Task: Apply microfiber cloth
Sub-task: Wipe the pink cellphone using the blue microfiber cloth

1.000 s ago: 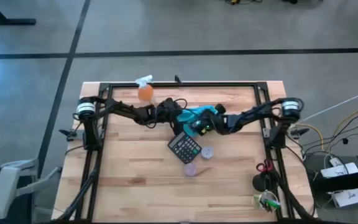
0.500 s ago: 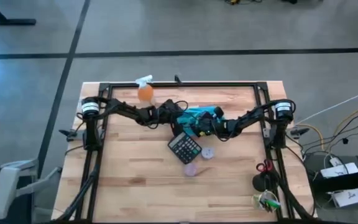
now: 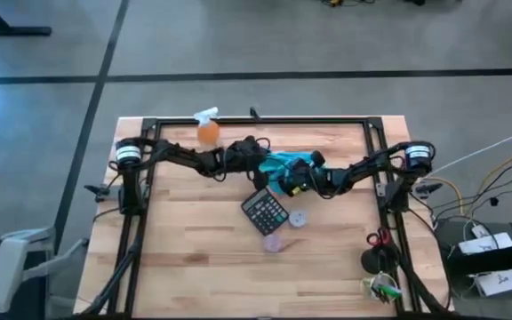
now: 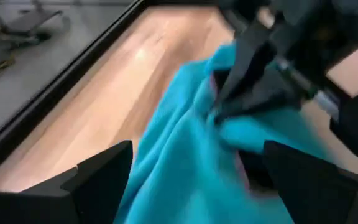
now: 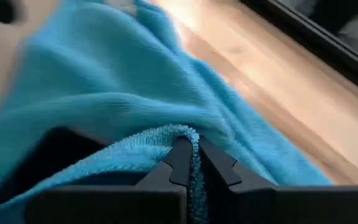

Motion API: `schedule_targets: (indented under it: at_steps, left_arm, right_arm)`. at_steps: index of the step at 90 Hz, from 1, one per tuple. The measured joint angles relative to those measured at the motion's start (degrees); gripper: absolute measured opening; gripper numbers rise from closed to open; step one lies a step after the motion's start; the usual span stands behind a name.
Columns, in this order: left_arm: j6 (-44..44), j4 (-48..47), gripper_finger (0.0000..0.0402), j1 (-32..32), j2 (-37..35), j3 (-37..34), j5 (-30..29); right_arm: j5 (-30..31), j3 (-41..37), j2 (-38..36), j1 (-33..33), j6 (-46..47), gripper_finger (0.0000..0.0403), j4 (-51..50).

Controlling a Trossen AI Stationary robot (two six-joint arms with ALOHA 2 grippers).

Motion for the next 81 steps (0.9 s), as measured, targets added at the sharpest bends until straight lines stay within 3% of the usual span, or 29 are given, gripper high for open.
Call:
schedule_targets:
  at_steps: [9, 27, 40, 60, 81]
  left_arm:
    - [-0.6, -0.4, 0.0347, -0.4, 3.0, 3.5, 4.0]
    - [-1.2, -3.6, 0.0347, -1.2, 11.1, 9.7, 4.2]
    - [-1.5, -6.4, 0.0347, -1.1, 14.7, 13.1, 4.1]
    - [-1.6, -7.4, 0.0347, -1.1, 16.2, 14.5, 4.2]
    - [-0.8, -7.5, 0.0347, -1.1, 16.0, 14.2, 4.0]
  right_arm:
    - [0.3, -2.3, -5.0, 0.0, -0.5, 0.0, 0.5]
    - [3.8, -9.3, -13.0, 0.0, 2.4, 0.0, -0.2]
    - [4.5, -13.5, -14.3, 0.0, 7.3, 0.0, -0.3]
    - [6.9, -14.1, -9.4, -0.8, 11.2, 0.0, 1.8]
    - [8.6, -9.5, 3.3, -3.0, 5.1, 0.0, 14.2]
